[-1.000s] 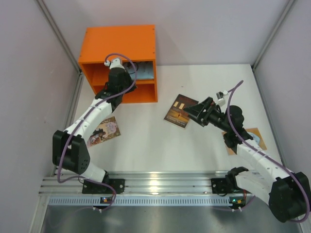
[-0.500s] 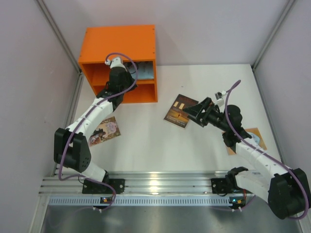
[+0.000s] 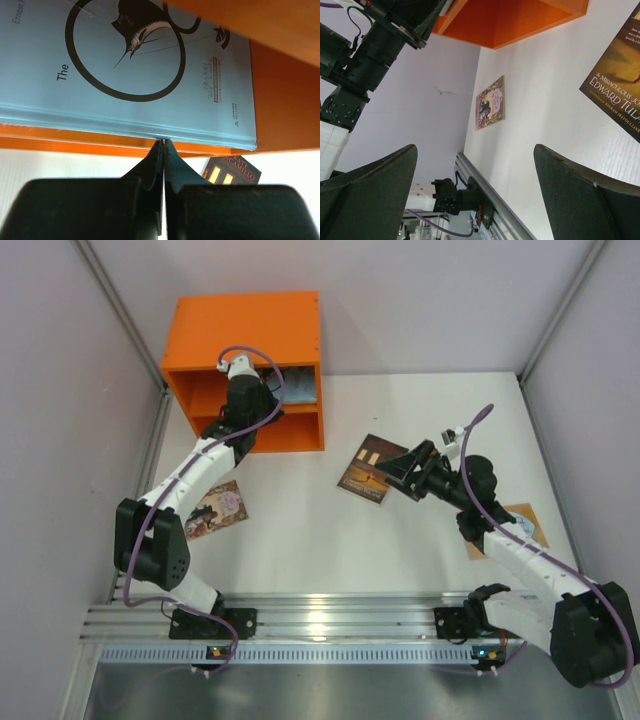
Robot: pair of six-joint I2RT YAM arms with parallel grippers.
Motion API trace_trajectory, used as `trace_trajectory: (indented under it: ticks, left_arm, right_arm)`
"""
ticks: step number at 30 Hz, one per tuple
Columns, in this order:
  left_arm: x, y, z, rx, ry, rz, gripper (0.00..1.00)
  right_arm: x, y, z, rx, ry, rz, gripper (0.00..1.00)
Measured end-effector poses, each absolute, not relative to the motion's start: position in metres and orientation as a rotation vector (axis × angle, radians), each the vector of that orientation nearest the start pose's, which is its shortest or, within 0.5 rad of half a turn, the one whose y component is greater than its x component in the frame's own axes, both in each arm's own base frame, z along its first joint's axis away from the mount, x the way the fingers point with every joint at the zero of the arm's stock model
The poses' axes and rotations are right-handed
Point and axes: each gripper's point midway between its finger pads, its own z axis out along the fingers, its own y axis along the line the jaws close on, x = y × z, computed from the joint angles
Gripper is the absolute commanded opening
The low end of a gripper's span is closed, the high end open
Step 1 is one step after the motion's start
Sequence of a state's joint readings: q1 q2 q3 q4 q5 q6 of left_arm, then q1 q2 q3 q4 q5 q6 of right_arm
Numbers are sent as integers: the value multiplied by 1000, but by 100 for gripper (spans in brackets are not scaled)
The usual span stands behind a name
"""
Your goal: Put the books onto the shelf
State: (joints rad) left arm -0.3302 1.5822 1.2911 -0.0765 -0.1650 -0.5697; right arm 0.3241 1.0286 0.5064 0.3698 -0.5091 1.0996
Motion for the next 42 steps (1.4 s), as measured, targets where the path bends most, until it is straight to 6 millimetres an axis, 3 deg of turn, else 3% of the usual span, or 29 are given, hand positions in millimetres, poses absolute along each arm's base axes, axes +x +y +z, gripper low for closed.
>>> trace_trajectory:
  ticks: [29, 36, 38, 39, 42]
  left_arm:
    - [481, -157, 244, -357, 1908, -444, 0]
    - [471, -154, 249, -374, 1909, -453, 0]
    - [461, -150, 255, -379, 1910, -453, 8]
    - [456, -148, 258, -380, 1909, -452, 21]
    - [431, -139, 269, -385, 1897, -459, 43]
  right_arm:
    - [279, 218, 213, 335, 1934, 1436, 100]
    - [281, 216, 210, 334, 1949, 1406, 100]
    - [284, 215, 213, 326, 1959, 1371, 100]
    - [287, 213, 216, 321, 1959, 1351, 100]
    - [298, 206, 223, 318, 1951, 1271, 100]
